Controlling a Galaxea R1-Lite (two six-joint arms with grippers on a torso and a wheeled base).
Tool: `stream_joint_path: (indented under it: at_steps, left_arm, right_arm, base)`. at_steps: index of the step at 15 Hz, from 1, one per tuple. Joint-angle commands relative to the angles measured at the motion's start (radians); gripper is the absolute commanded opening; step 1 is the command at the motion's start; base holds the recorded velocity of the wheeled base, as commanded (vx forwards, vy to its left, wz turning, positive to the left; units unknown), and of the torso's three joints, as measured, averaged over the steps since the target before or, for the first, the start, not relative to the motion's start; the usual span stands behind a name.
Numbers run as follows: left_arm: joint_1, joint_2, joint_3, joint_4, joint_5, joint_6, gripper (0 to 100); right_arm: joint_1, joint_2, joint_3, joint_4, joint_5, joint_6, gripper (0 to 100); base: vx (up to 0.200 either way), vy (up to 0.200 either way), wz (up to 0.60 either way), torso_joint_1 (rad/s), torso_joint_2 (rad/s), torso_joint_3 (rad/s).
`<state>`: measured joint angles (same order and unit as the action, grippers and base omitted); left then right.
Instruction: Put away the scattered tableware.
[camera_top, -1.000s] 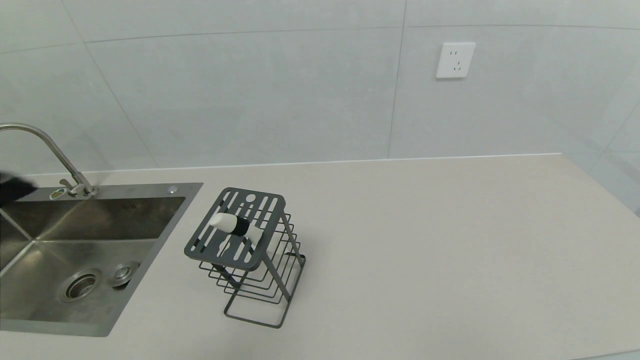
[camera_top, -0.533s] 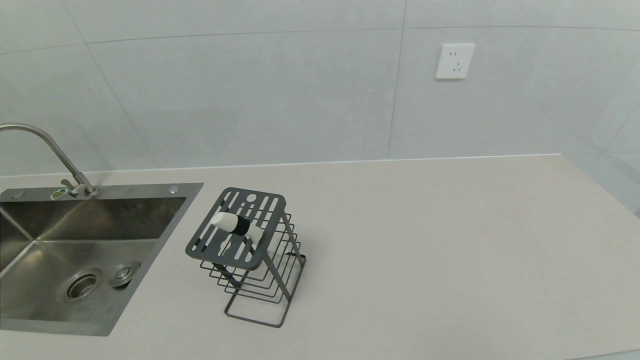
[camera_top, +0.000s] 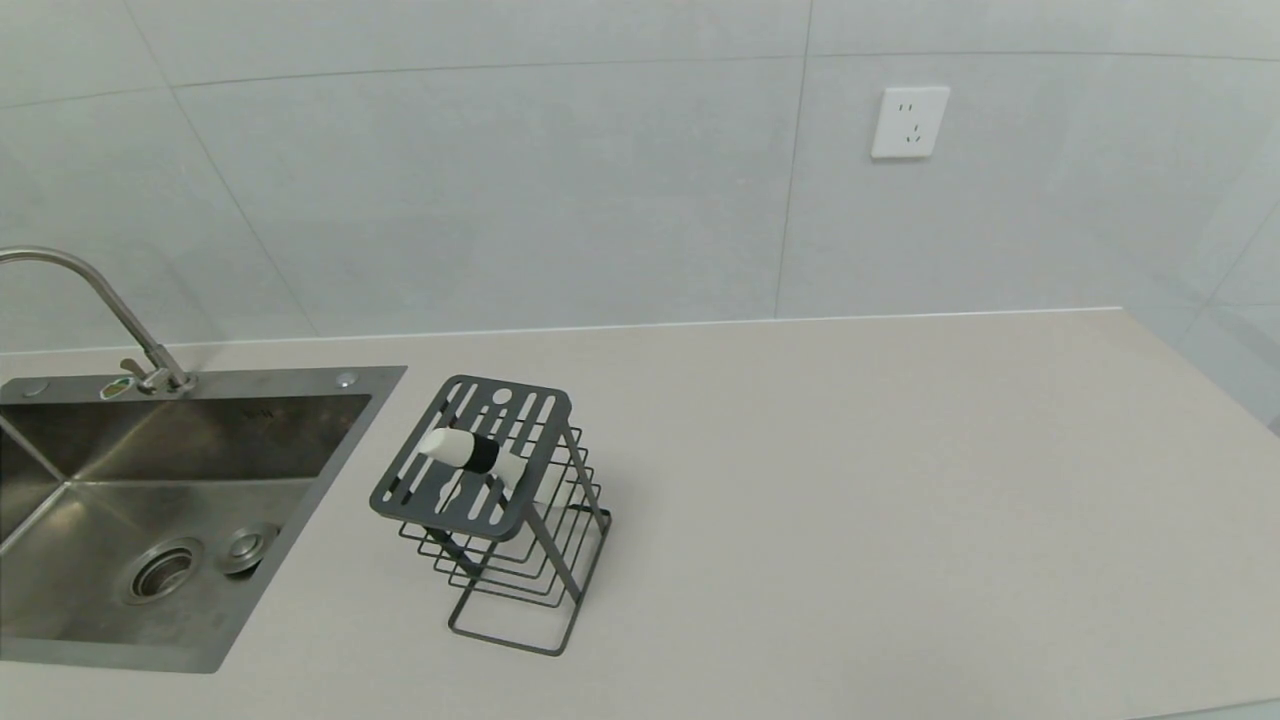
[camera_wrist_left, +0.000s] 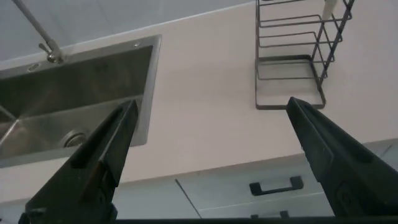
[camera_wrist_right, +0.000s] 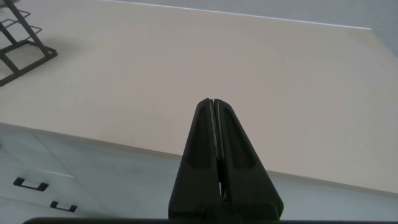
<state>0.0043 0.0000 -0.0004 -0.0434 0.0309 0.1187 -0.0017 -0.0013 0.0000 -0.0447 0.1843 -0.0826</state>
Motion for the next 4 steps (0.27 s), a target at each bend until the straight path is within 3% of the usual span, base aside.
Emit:
stream_joint_path:
  at_steps: [1,2,4]
  left_arm:
    - [0.0,0.0,0.0,-0.001,0.014,-0.014,100]
    - [0.0,0.0,0.0,-0.003,0.015,-0.044,100]
    - [0.0,0.0,0.0,-0.003,0.031,-0.056,100]
  right_arm:
    - [0.0,0.001,0.0,0.0,0.0,0.0,0]
    - [0.0,0.001,0.0,0.0,-0.008,0.001,0]
    - [0.0,0.001,0.0,0.0,-0.037,0.003,0]
  base:
    - [0.0,0.0,0.0,0.0,0.0,0.0]
    - [0.0,0.0,0.0,0.0,0.0,0.0]
    - [0.0,0.0,0.0,0.0,0.0,0.0]
